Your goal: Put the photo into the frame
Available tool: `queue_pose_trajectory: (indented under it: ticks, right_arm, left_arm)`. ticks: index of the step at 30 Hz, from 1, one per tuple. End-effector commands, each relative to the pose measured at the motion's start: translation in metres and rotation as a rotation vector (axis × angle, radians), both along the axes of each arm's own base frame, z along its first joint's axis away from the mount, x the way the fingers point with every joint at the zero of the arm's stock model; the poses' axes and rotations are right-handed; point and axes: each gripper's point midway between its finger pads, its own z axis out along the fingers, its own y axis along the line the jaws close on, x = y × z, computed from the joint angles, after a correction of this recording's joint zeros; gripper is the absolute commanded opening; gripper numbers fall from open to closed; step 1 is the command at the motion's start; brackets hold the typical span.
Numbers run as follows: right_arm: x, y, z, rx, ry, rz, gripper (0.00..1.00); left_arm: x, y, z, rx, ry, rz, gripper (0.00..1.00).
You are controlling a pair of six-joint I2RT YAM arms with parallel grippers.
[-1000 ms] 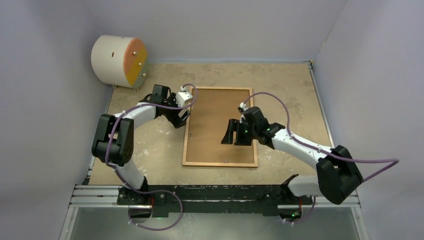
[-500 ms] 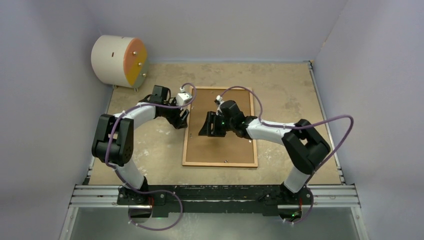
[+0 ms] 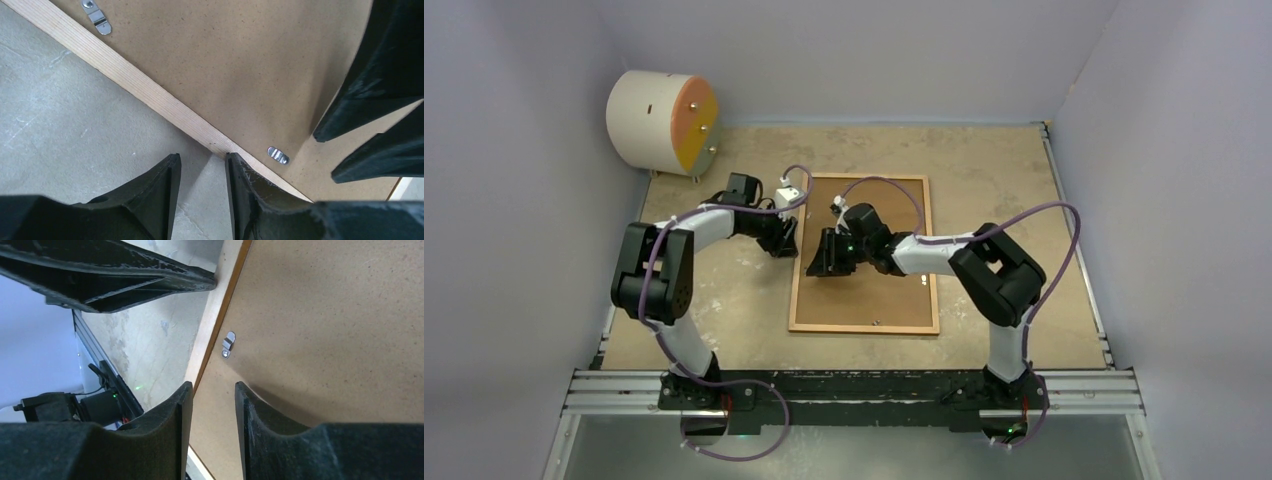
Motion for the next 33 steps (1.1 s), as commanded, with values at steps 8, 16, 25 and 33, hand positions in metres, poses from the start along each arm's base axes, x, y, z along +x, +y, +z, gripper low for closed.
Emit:
queue_pose_trajectory:
  ticks: [8, 16, 25, 33]
  right_arm:
    - [0.013, 0.02, 0.003, 0.045, -0.035, 0.036, 0.41]
    - [0.015, 0.023, -0.003, 0.046, -0.027, 0.043, 0.41]
    - [0.014, 0.03, -0.001, 0.071, -0.014, 0.063, 0.41]
    - [0.011, 0.037, 0.002, 0.108, -0.004, 0.092, 0.39]
  left_arm:
    - [-0.01, 0.001, -0.019, -0.014, 0.062, -0.001, 0.34]
    - [-0.012, 0.004, -0.021, -0.009, 0.058, 0.002, 0.27]
    - [-0.013, 0.005, -0.026, -0.004, 0.063, 0.002, 0.23]
    - [-0.014, 0.006, -0.027, -0.001, 0.067, 0.005, 0.19]
